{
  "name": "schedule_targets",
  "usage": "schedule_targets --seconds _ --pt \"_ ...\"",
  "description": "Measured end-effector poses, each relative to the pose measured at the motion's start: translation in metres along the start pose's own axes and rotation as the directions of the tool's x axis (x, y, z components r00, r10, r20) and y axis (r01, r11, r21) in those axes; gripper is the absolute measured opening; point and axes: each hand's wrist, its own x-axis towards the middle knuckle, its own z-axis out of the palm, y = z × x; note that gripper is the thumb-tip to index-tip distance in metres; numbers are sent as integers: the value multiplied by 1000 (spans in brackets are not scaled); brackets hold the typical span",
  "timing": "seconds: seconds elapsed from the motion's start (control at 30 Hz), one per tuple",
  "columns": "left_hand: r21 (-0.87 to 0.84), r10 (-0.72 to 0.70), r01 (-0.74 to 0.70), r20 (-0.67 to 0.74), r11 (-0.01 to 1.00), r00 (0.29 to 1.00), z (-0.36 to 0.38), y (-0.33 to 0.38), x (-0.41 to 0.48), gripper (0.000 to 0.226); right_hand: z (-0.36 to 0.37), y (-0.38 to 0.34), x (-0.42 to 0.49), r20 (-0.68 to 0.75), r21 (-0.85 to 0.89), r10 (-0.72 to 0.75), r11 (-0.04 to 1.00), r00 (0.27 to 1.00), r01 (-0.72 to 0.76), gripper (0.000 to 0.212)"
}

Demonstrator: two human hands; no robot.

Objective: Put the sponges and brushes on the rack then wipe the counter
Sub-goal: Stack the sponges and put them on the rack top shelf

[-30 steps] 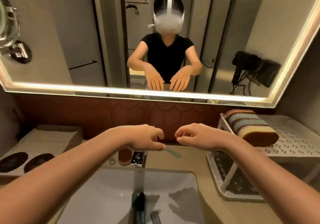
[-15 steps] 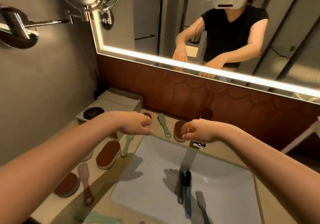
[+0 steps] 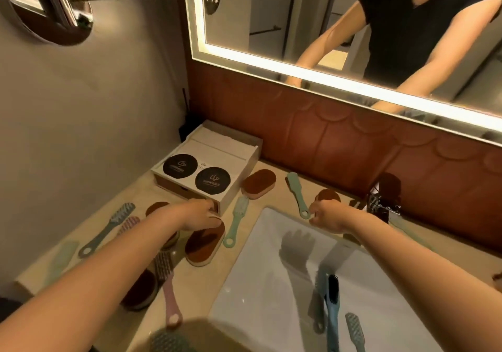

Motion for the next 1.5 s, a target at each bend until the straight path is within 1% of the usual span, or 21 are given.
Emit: schedule_targets --seconds 0.13,0.2,0.3,0.4,0.43,0.53,0.63,0.77,0.83,0.9,0.97,1.0,1.07,1.1,1.17,1.23,1.3,1.37,1.4,1.43,1.5 --pt "25 -85 86 -25 996 996 22 -13 32 61 21 12 33 -2 7 60 998 998 -60 44" --pt "41 -118 119 -28 992 993 34 -18 45 71 31 21 47 -6 -19 90 996 996 -90 45" --pt "52 -150 152 -44 987 988 48 -23 58 83 39 33 64 -39 -9 174 985 984 -175 58" --pt "64 -150 156 -85 986 985 58 -22 62 88 42 42 76 -52 -14 228 973 972 -229 63" --pt "86 -151 159 -96 983 984 61 -21 65 89 44 46 82 -33 -5 244 970 969 -245 65" --pt "130 -144 163 -139 978 980 61 -16 65 85 47 53 92 -12 25 270 963 963 -269 68" --pt "85 -153 167 -150 982 977 61 -13 69 74 51 56 99 -22 55 268 962 963 -267 66" --pt "-25 -159 158 -198 987 967 60 -12 68 70 57 54 98 -102 128 285 954 953 -272 55" --pt "-122 -163 137 -237 983 958 57 -10 65 70 58 52 94 -145 183 293 947 945 -265 49" --pt "-246 -147 81 -264 966 953 55 -6 61 69 58 49 87 -203 279 287 934 936 -225 44" --pt "-420 -103 -14 -255 907 961 53 0 58 69 55 41 75 -277 381 255 914 926 -138 41" --pt "-530 -85 -52 -230 846 970 52 5 56 69 55 37 69 -315 440 238 895 919 -81 41" --pt "-733 -58 -63 -138 677 989 51 21 44 66 53 27 49 -362 589 223 807 905 36 39" --pt "-816 -50 -33 -76 577 996 51 28 39 64 53 18 41 -353 671 213 736 911 88 36" --pt "-915 -17 46 43 400 999 53 46 27 55 53 7 18 -318 827 205 538 926 165 31" --pt "-955 16 88 96 283 995 59 62 18 39 55 -1 -8 -265 921 212 346 941 181 34" --pt "-968 28 120 129 218 991 65 78 10 30 61 1 -31 -182 972 224 186 957 142 53" --pt "-973 50 158 168 169 984 72 93 2 36 68 11 -53 -70 997 235 49 969 60 77" --pt "-974 62 174 185 148 981 76 99 0 43 70 15 -63 -20 999 235 -35 972 29 82" --pt "-974 75 185 196 128 978 79 105 -4 50 73 20 -73 25 991 226 -134 974 6 81" --pt "-974 102 193 206 121 973 90 121 -13 61 79 31 -97 62 950 202 -312 977 4 68"
